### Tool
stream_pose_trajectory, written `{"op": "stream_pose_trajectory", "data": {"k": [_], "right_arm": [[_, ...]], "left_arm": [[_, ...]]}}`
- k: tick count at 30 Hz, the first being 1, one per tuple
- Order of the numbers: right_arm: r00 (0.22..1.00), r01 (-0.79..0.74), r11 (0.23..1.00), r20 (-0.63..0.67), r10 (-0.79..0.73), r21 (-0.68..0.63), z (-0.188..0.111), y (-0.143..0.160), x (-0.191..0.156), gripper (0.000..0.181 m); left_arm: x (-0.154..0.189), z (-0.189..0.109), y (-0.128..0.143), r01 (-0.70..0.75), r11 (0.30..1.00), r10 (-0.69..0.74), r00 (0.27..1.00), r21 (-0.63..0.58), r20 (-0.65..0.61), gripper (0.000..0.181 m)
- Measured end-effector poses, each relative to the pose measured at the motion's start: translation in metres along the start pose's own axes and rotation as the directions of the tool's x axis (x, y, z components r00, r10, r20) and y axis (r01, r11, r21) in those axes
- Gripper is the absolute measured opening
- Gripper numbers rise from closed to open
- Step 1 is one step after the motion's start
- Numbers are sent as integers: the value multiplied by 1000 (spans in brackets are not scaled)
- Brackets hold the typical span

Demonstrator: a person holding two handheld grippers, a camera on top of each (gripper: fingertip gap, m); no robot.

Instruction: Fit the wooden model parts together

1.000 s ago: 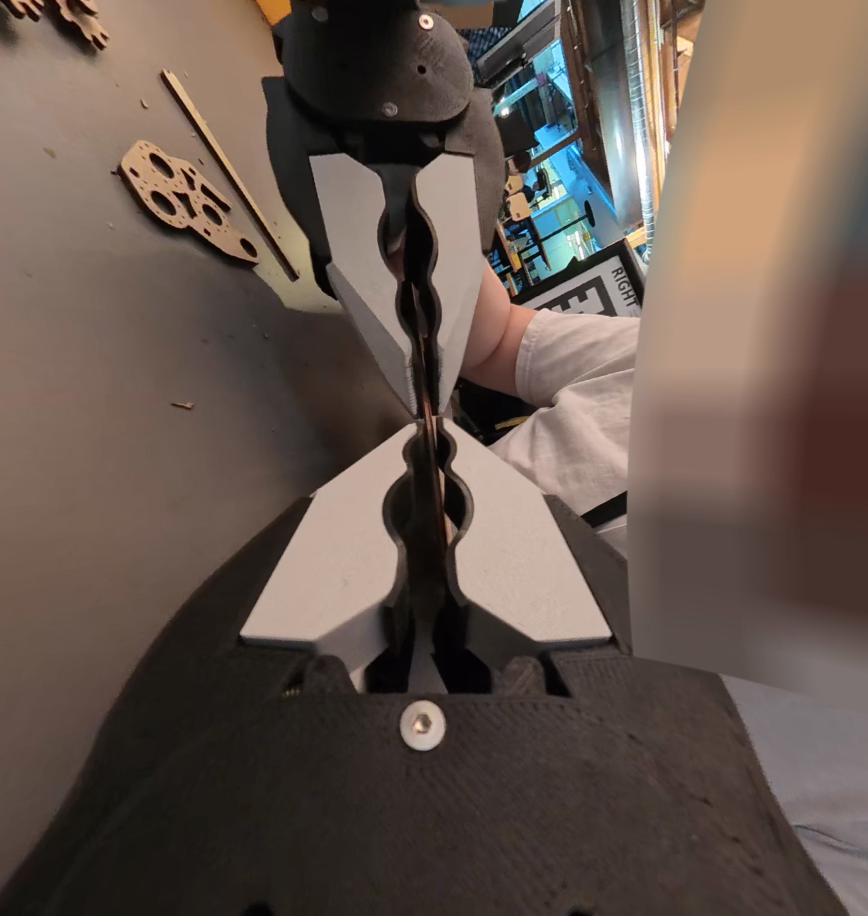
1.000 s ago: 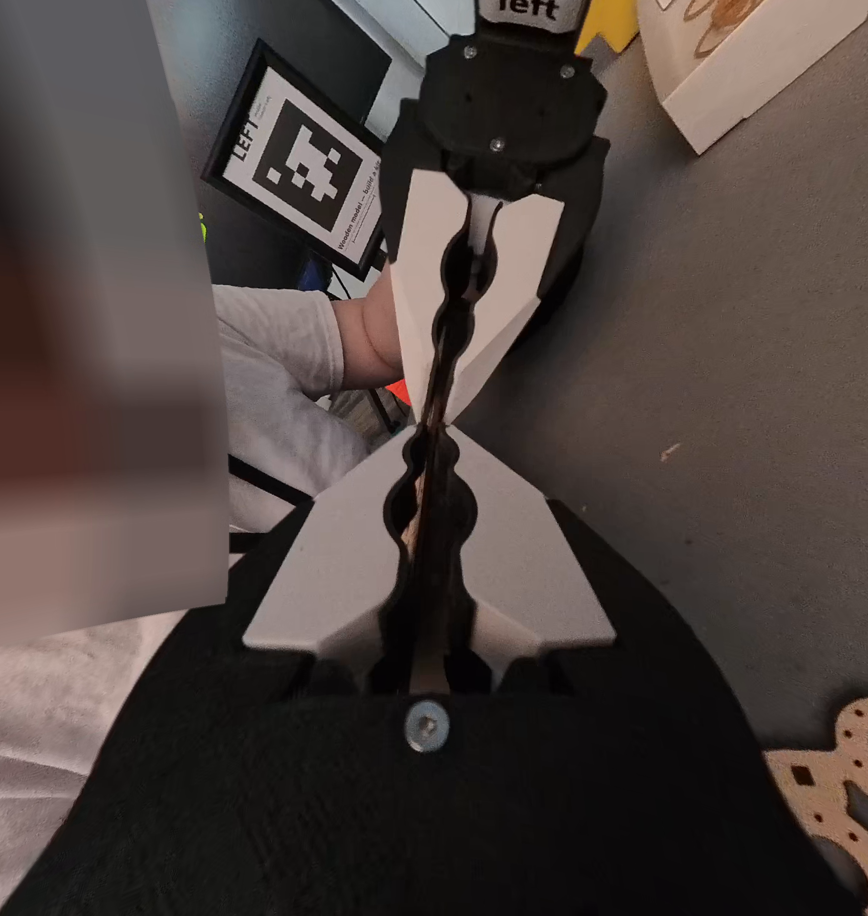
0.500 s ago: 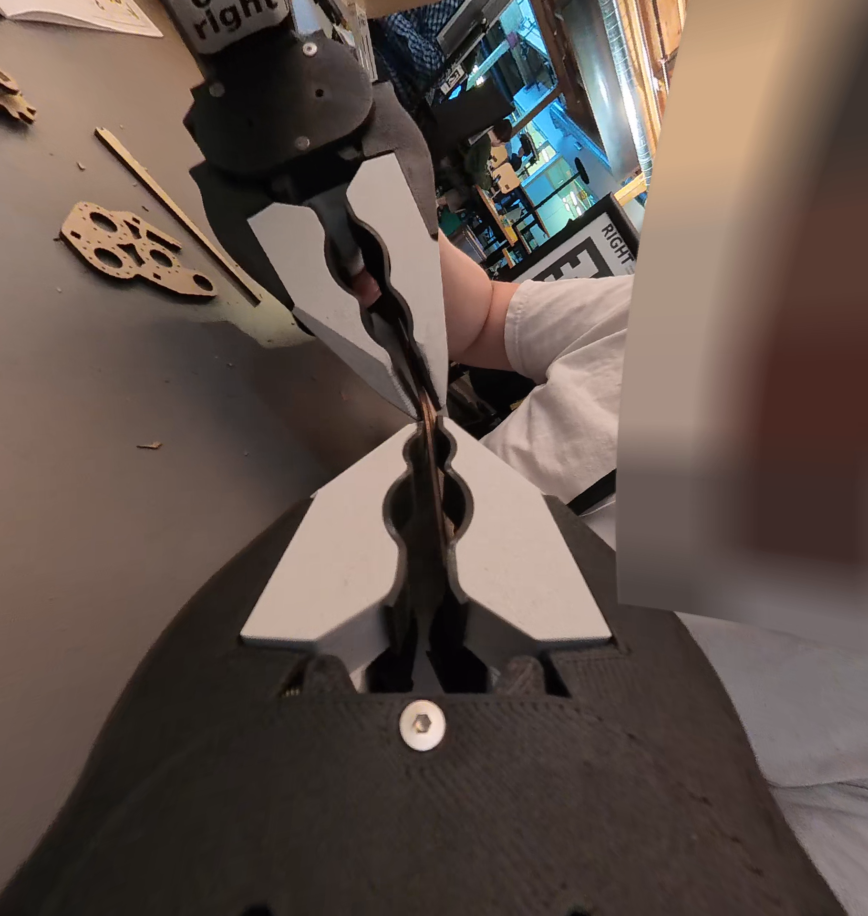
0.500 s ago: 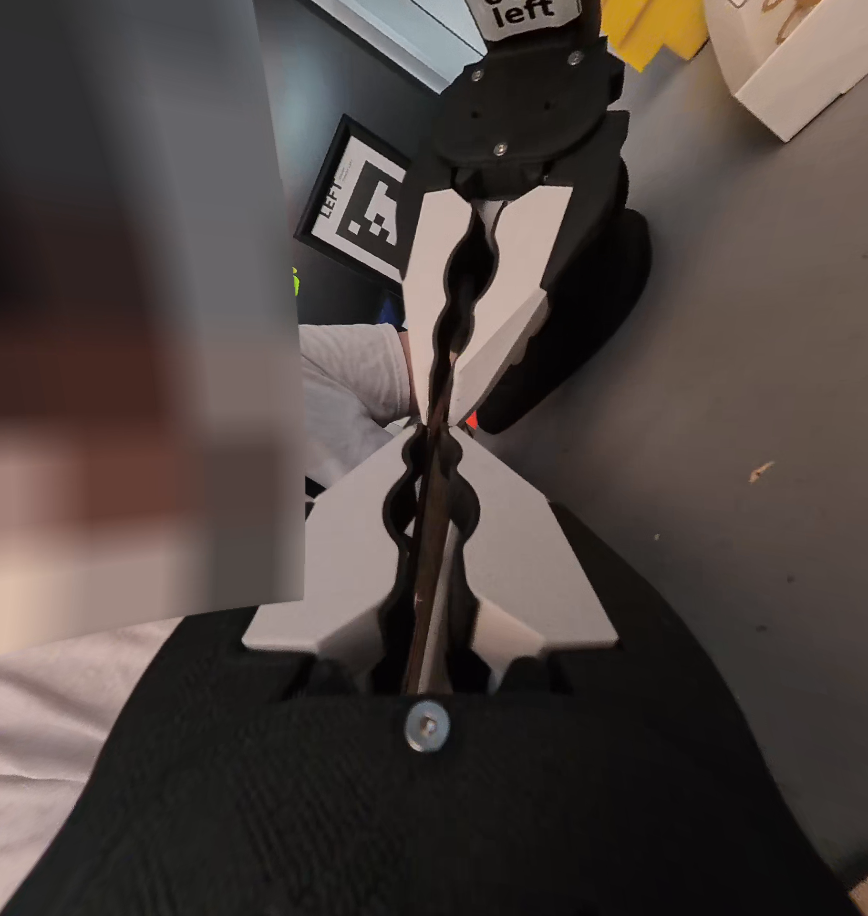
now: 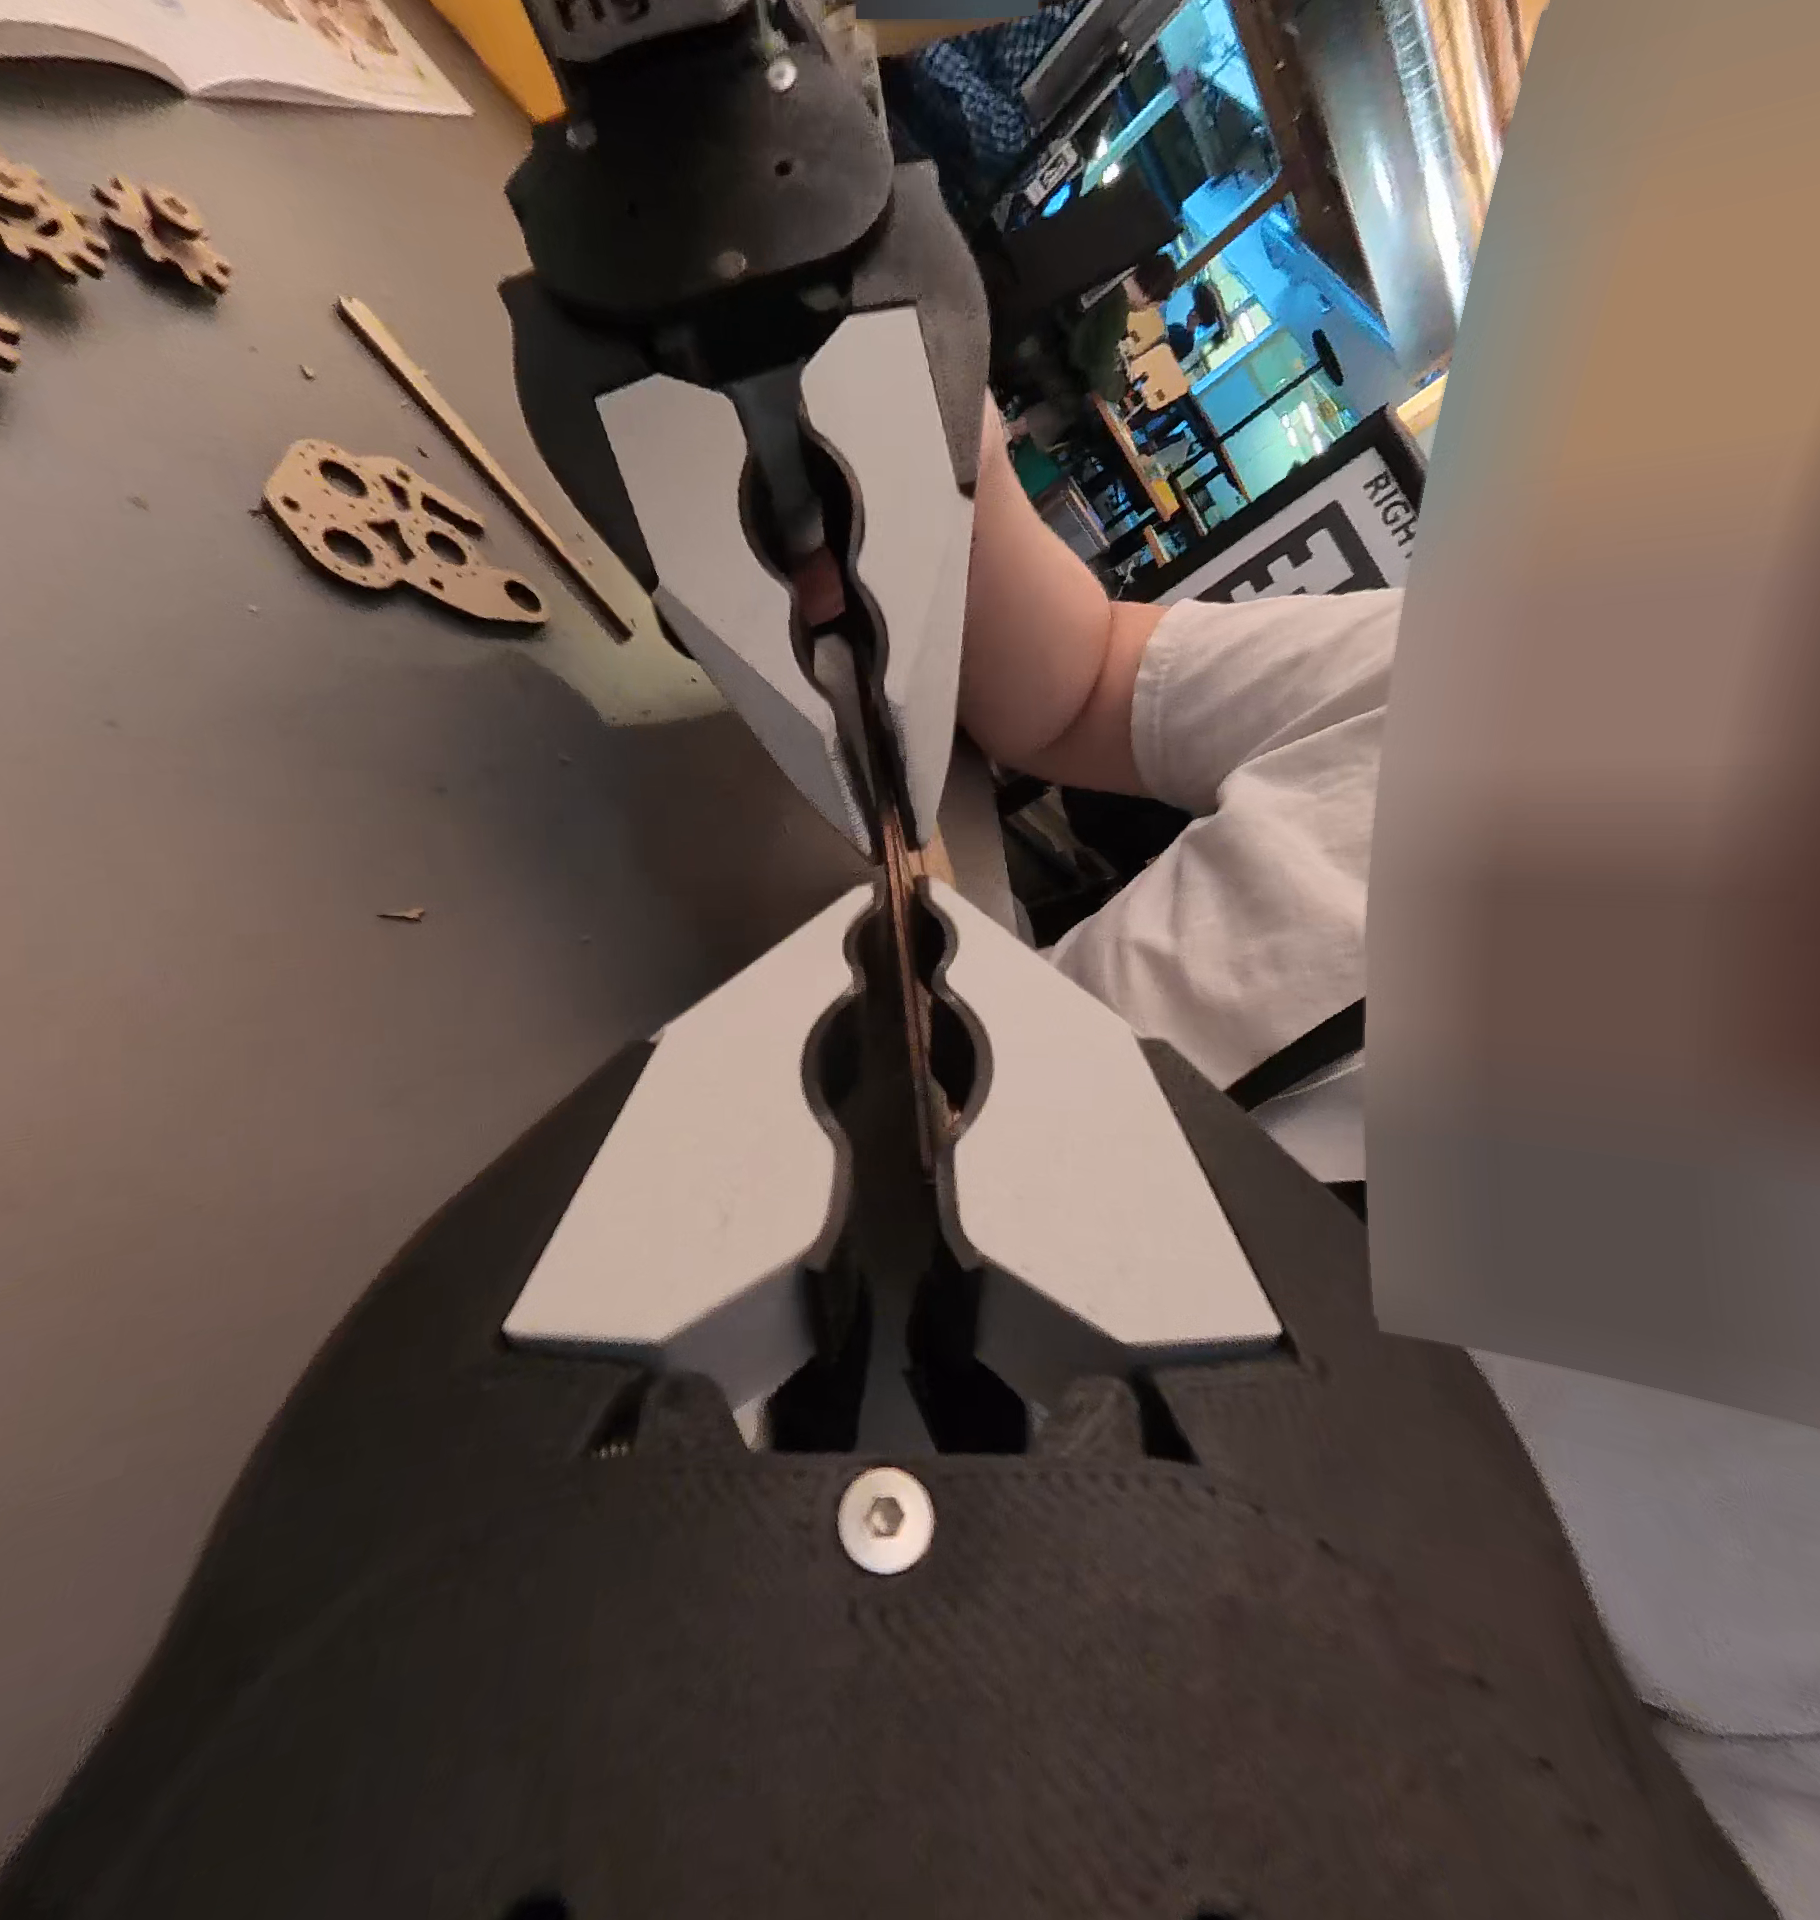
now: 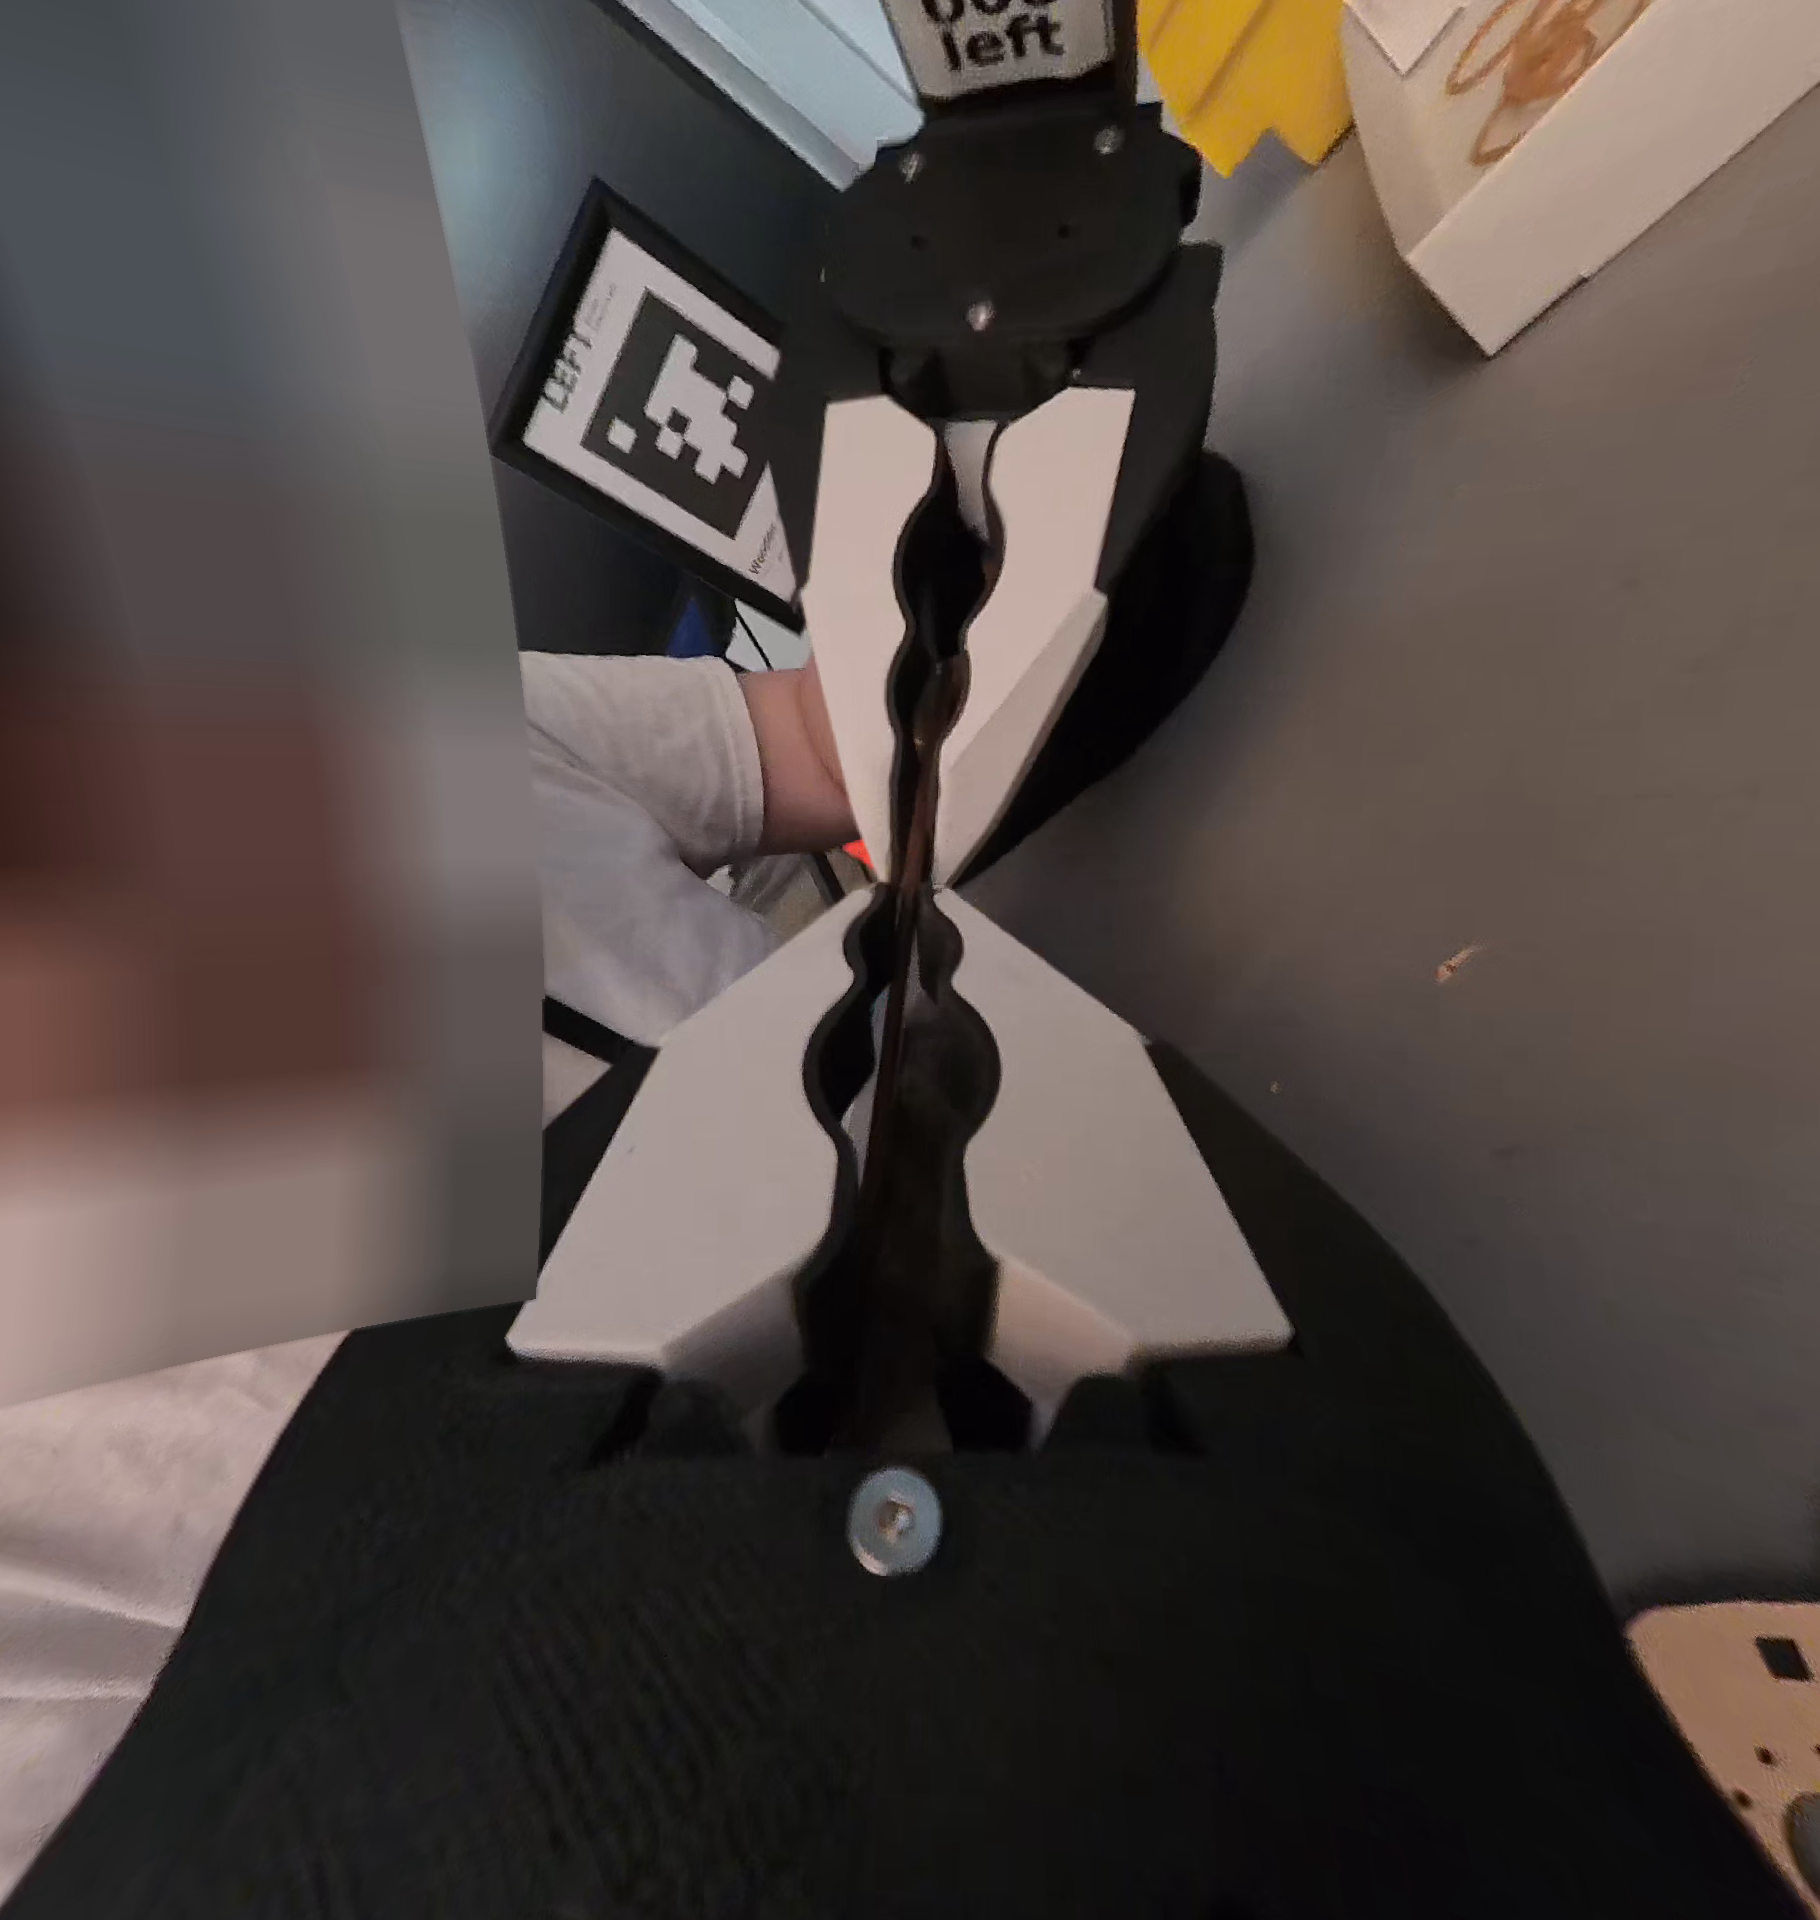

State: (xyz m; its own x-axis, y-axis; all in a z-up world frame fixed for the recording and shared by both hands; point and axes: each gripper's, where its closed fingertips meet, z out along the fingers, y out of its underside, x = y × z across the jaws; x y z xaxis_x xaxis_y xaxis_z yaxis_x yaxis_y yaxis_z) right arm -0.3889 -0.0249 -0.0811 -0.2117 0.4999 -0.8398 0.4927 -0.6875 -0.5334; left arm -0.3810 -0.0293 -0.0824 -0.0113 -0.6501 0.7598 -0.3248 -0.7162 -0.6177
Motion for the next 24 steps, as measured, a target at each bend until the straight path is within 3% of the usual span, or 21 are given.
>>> {"op": "stream_pose_trajectory", "data": {"k": [12,24], "right_arm": [[1000,8,994,-14,-9,-108,4,15,-1,3],[998,-45,997,31,47,-57,5,11,-3,2]], "left_arm": [[1,9,11,-12,997,13,1000,-82,5,2],[2,7,11,-62,994,65,997,-87,41,3]]}}
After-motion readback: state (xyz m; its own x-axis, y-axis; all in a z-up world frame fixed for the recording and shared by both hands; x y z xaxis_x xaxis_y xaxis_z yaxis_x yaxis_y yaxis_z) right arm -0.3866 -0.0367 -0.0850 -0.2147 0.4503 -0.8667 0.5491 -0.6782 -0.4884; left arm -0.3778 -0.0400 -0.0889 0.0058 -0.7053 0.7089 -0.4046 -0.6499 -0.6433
